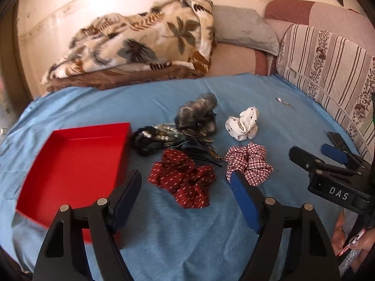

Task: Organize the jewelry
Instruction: 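Grasp red polka-dot scrunchie with left tool while right tool grasps plaid scrunchie, place both in tray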

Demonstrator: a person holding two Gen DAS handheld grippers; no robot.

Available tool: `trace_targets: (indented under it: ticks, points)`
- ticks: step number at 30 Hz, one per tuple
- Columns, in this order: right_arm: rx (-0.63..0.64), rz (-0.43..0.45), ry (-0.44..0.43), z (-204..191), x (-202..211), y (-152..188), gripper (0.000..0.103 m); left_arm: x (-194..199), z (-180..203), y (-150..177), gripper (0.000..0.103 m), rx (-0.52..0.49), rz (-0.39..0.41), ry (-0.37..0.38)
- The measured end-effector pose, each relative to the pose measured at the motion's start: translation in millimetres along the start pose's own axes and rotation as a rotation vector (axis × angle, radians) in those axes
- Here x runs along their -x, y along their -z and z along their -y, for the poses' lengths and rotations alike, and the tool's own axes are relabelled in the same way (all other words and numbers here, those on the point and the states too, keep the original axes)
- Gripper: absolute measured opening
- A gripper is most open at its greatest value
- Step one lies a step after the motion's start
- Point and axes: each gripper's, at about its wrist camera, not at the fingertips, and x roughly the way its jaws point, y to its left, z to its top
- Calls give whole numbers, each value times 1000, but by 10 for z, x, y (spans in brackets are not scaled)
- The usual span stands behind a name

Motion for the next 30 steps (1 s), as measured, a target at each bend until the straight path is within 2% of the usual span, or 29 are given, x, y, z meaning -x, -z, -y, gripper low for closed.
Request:
trace_targets:
  ticks: [1, 7, 15, 17, 20, 21, 22, 23, 25, 27, 30]
  points:
    - [0, -12, -18, -12, -59, -18, 89, -99, 8, -12, 77, -4, -15, 2]
    - [13, -96, -105, -93, -417, -54, 72, -585, 0, -10, 77, -5, -113, -6]
    - [26, -161, -133, -201, -714, -6, 67, -930, -36, 22, 76, -19, -177, -20]
    - [34, -168, -132, -226, -756, -1, 63, -983, -33, 38, 76, -20, -188, -19]
    - [41, -185, -132, -246, -811, 14, 53, -1014, -33, 54, 76, -21, -194, -19]
    - [41, -190, -133, -243, -823, 16, 45, -1008, -29, 58, 74, -23, -191, -19]
    - [40, -196, -137, -243, -833, 24, 36, -1006, -19, 62, 62, -27, -192, -16]
    - [38, -201, -143, -241, -838, 28, 31, -1008, -8, 67, 43, -31, -200, -11]
    - [32, -204, -157, -243, -827, 32, 16, -985, 8, 69, 26, -32, -205, 3]
    - [33, -199, -165, -250, -780, 23, 12, -924, 16, 57, 21, -25, -205, 26]
    - [36, -181, -173, -266, -660, -4, 11, -747, 20, 38, 21, -10, -183, 64]
